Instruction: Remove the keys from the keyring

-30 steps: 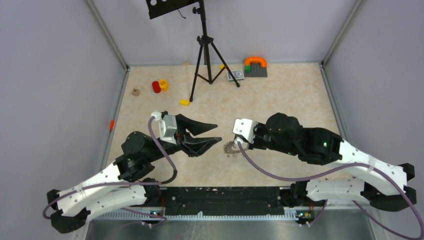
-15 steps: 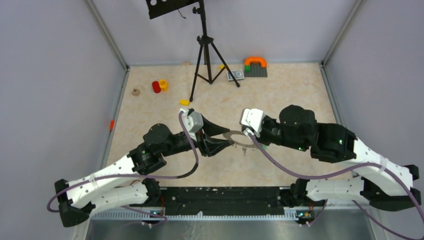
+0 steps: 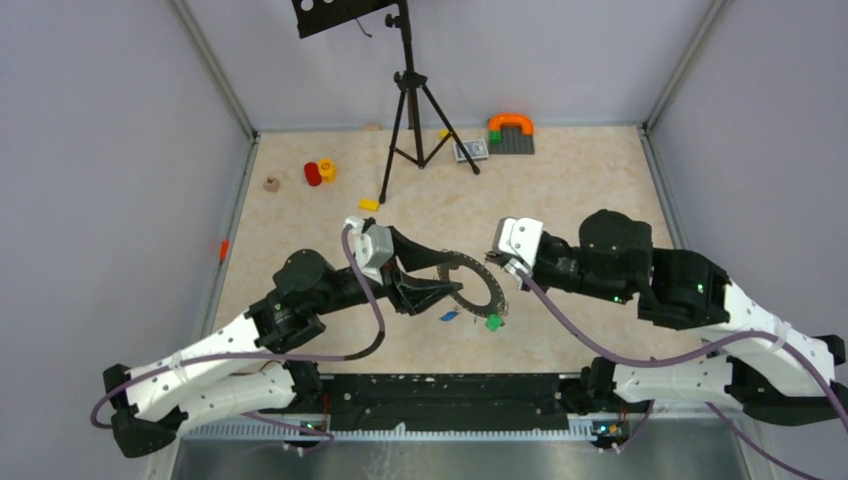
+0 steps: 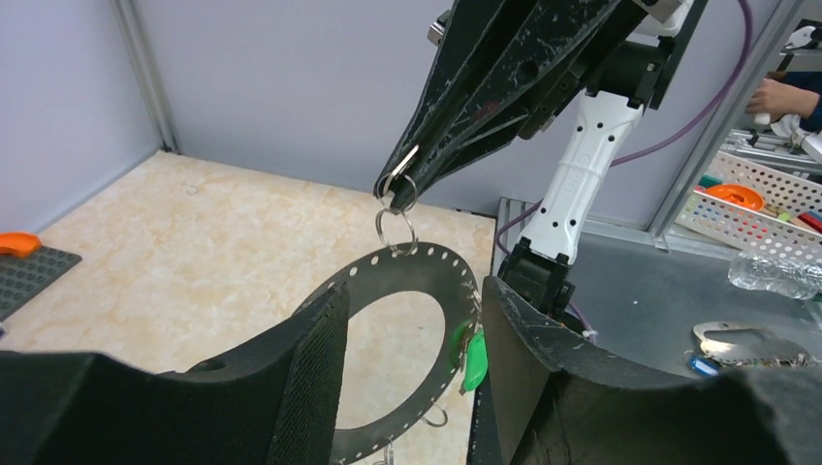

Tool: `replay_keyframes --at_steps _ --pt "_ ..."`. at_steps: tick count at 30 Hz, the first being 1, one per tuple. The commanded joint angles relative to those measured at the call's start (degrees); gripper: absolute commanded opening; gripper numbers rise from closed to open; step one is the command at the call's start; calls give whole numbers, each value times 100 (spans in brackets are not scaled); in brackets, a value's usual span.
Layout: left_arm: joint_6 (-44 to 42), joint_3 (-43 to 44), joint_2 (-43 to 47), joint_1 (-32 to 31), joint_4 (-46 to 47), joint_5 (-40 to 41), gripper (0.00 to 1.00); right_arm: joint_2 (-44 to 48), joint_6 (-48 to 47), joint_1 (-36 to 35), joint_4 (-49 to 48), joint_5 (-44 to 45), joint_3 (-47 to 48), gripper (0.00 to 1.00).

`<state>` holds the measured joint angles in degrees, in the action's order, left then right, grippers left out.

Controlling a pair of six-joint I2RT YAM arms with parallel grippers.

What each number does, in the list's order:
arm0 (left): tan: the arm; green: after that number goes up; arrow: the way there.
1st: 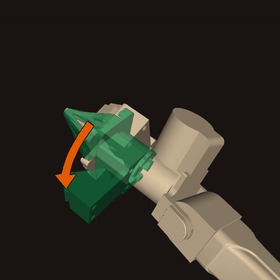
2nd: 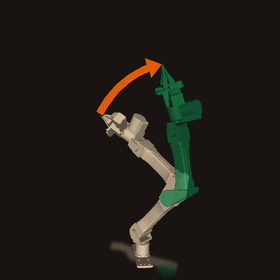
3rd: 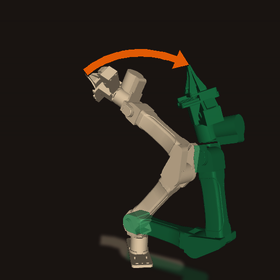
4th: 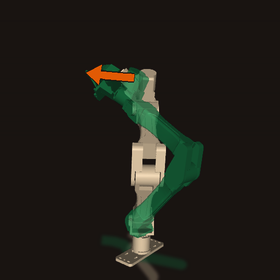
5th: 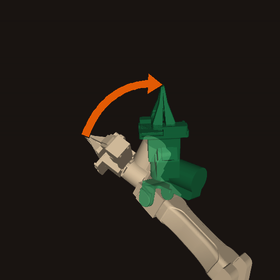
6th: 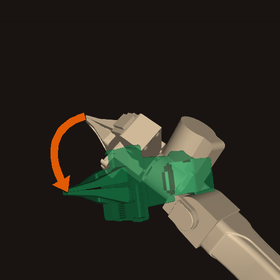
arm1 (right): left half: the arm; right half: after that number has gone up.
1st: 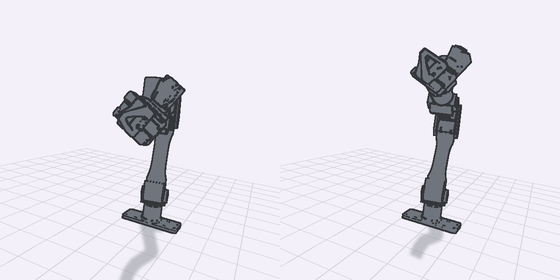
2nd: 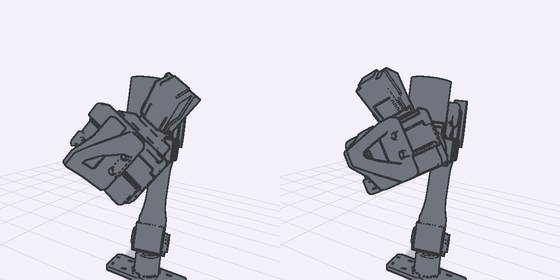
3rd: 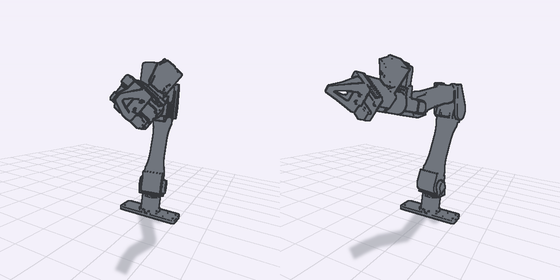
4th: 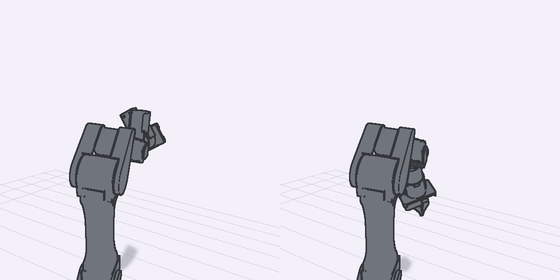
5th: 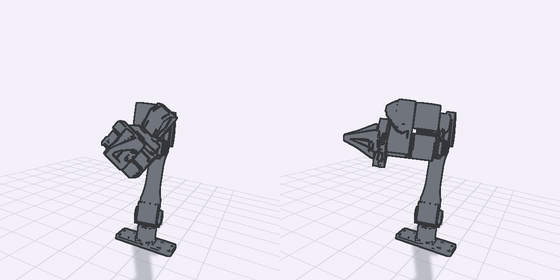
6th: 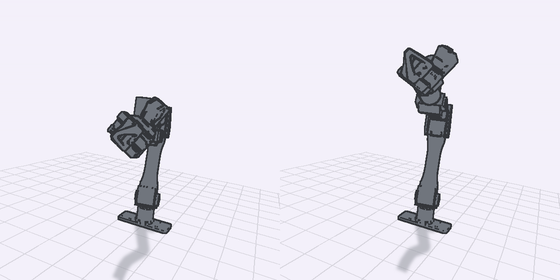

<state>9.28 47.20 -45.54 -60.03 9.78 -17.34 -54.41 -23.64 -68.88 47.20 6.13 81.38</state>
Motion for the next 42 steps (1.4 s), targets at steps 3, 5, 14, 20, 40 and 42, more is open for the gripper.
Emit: replay_keyframes --at_steps 3,5,14,20,40,42 --pt "-113 206 200 8 53 -34 54 206 8 -41 -557 -244 156 0" --pt "-119 224 177 9 73 -24 54 141 57 -38 -493 -284 243 0" --pt "-171 350 -4 8 153 -76 54 92 129 -41 -424 -405 365 0" --pt "-198 344 22 8 116 -76 54 274 -69 -39 -550 -571 249 0" --pt "-327 303 259 8 -82 -57 54 1491 -1535 -40 -1451 -2207 -779 0" --pt "-325 299 259 1 -82 -72 54 1530 -1562 -38 -1497 -2288 -812 0"
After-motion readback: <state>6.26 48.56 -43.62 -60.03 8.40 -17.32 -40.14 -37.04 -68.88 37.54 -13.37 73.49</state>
